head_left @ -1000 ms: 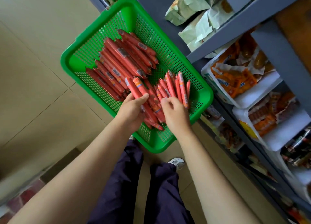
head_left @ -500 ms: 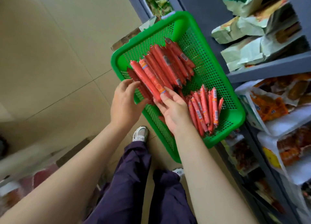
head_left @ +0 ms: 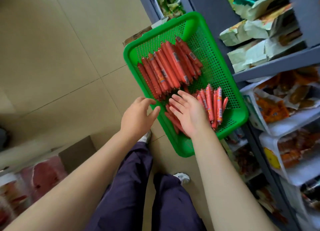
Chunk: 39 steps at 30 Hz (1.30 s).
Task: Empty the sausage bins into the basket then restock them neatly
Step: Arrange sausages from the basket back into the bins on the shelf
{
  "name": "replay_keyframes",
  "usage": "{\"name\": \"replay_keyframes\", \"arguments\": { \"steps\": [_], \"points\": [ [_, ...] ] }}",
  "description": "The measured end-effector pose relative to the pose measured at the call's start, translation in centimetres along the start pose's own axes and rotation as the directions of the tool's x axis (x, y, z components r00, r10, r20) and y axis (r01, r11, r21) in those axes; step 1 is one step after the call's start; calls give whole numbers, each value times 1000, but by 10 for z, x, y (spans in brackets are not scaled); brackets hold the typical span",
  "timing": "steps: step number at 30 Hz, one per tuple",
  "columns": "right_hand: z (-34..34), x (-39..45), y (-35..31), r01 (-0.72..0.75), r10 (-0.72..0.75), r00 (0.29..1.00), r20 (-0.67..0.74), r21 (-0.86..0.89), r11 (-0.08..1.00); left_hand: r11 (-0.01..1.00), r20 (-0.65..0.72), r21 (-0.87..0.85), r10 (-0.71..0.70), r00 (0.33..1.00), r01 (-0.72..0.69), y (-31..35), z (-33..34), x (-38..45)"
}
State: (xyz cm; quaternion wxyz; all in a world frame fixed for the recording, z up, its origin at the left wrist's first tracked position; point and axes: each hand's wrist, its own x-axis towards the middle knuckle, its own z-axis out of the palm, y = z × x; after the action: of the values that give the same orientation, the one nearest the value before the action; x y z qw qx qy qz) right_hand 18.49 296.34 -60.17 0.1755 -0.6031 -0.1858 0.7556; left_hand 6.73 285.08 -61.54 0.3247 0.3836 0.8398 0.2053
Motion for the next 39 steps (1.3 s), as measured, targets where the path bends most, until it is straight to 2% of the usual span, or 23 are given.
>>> {"name": "replay_keyframes", "arguments": {
  "steps": [3,5,8,11,13,17,20,21,22,23,24,26,28,30,32,36,39],
  "points": [
    [-11,-65,-41,193,-188,981,48,-121,974,994,22,-87,62,998,-60,57,-28,-14],
    [-21,-123,-84,363,-352,932,89,-251,897,979,6,-136,157,988,-154,109,-51,-25],
    [-55,-224,-154,594,-610,780,139,-473,651,917,-61,-221,327,943,-332,211,-85,-50],
    [-107,-336,-213,683,-824,559,92,-615,394,801,-86,-311,511,855,-511,328,-110,-96],
    [-148,-407,-237,692,-923,385,-6,-660,293,685,-72,-348,662,746,-640,402,-117,-136],
    [-236,-525,-265,630,-983,21,-183,-761,155,383,-103,-310,896,431,-870,522,-106,-222],
    [-306,-578,-278,556,-953,-132,-272,-817,156,130,-219,-207,960,176,-970,584,-85,-277],
    [-328,-589,-281,519,-947,-133,-292,-835,184,75,-251,-160,961,114,-984,600,-74,-289],
    [-348,-597,-284,476,-946,-96,-309,-849,229,50,-264,-118,961,79,-992,614,-62,-298],
    [-368,-600,-286,429,-945,-17,-327,-856,288,43,-256,-83,965,63,-996,625,-50,-306],
    [-390,-604,-287,380,-937,98,-334,-858,346,50,-230,-47,971,60,-998,635,-34,-315],
    [-416,-604,-291,236,-871,388,-301,-881,410,104,-123,65,988,95,-992,641,-14,-320],
    [-438,-606,-293,28,-732,628,-266,-932,362,133,-36,268,991,128,-954,643,6,-323],
    [-452,-606,-299,-135,-579,770,-269,-955,264,135,-37,385,991,131,-913,641,15,-323],
    [-458,-604,-305,-175,-471,842,-261,-960,220,135,-63,429,991,119,-893,639,18,-321],
    [-463,-593,-313,-99,-416,889,-192,-967,234,163,-70,429,987,147,-889,638,19,-324],
    [-471,-588,-310,5,-396,907,-142,-938,348,173,-102,425,984,143,-889,637,20,-326]
  ]
}}
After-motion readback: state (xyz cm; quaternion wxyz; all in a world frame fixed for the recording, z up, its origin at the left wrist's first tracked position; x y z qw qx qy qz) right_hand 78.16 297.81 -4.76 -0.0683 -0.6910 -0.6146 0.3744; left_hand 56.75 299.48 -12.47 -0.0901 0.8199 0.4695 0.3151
